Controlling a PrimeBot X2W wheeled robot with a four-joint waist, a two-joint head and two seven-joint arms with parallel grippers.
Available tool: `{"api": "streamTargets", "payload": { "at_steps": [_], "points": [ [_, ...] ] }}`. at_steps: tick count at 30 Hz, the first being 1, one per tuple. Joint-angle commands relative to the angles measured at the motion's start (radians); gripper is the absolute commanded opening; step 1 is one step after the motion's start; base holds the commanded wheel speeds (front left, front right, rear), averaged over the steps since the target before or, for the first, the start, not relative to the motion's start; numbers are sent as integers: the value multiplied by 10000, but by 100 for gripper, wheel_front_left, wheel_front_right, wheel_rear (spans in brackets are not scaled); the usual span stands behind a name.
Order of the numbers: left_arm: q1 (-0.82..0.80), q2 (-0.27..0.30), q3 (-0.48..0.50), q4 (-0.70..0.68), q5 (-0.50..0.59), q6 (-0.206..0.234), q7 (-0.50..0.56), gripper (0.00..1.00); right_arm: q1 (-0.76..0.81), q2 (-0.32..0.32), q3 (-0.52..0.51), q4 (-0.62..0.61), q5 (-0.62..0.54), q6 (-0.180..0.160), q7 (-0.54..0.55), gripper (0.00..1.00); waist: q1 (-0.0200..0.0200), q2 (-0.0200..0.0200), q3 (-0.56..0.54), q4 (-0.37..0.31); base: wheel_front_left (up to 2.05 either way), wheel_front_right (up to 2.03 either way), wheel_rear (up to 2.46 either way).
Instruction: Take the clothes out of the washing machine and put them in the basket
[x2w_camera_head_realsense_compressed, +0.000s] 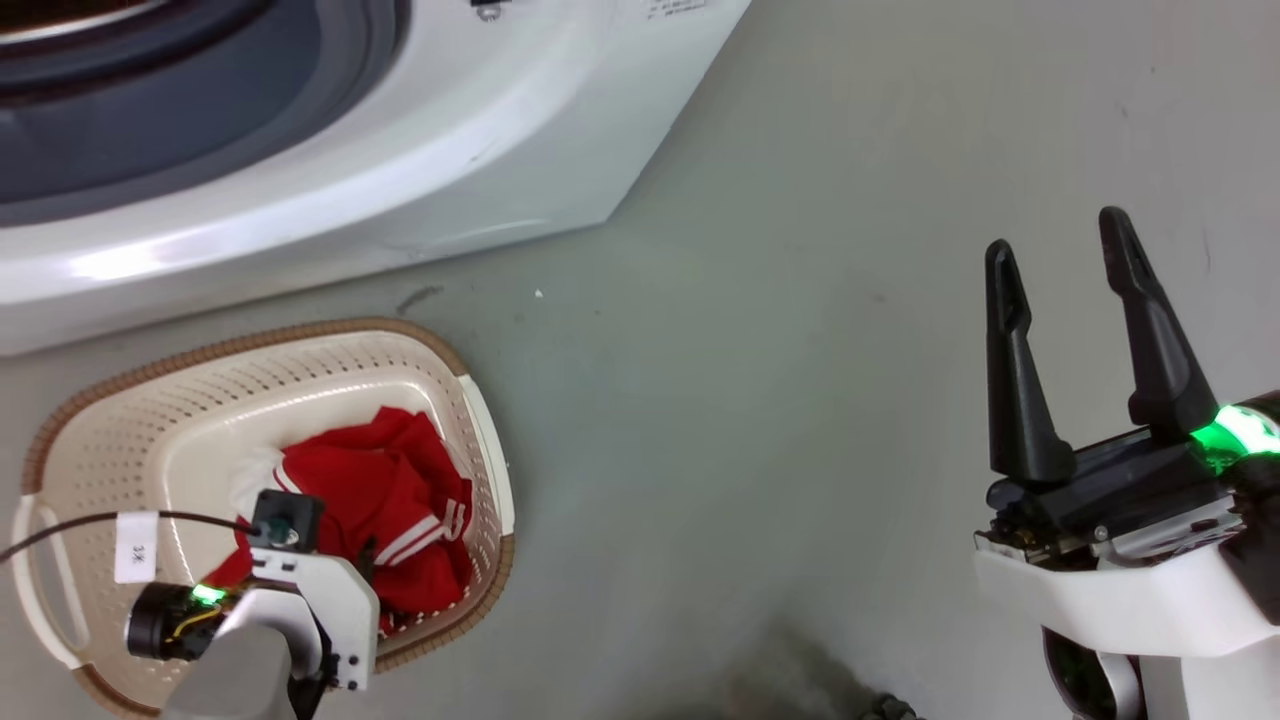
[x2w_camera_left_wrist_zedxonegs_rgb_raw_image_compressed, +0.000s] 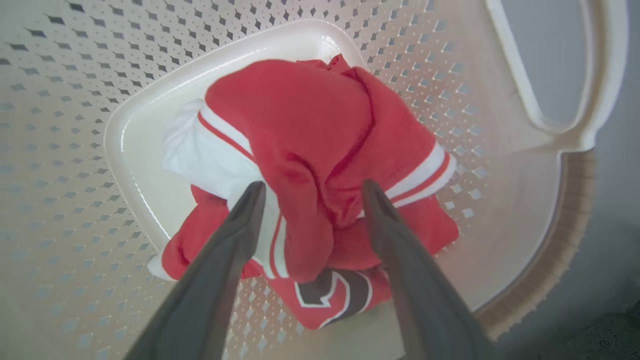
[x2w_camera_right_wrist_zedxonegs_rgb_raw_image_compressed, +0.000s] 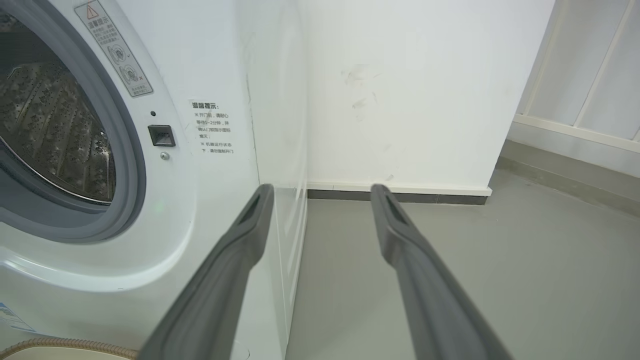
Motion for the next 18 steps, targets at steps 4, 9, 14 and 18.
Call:
{"api": "streamTargets", "payload": {
  "at_steps": [4, 9, 14, 18],
  "points": [
    [416, -205, -9, -52, -60, 101, -340, 100, 334, -2, 66, 199, -181, -7, -19, 100, -1, 0, -983, 193, 0, 0, 0],
    [1035, -354, 152, -812, -144, 261, -443, 100, 795, -3, 66, 435, -330, -7, -19, 100, -1, 0, -2015, 393, 0, 0, 0],
    [2182, -418, 516, -2485, 22, 597, -439, 100, 1320, -2, 77, 647, -509, -7, -19, 100, -1, 0, -3006, 662, 0, 0, 0],
    [3032, -525, 1002, -3748, 132, 801, -441, 100, 1722, -3, 53, 780, -602, -7, -19, 100, -1, 0, -3659, 904, 0, 0, 0]
  ]
}}
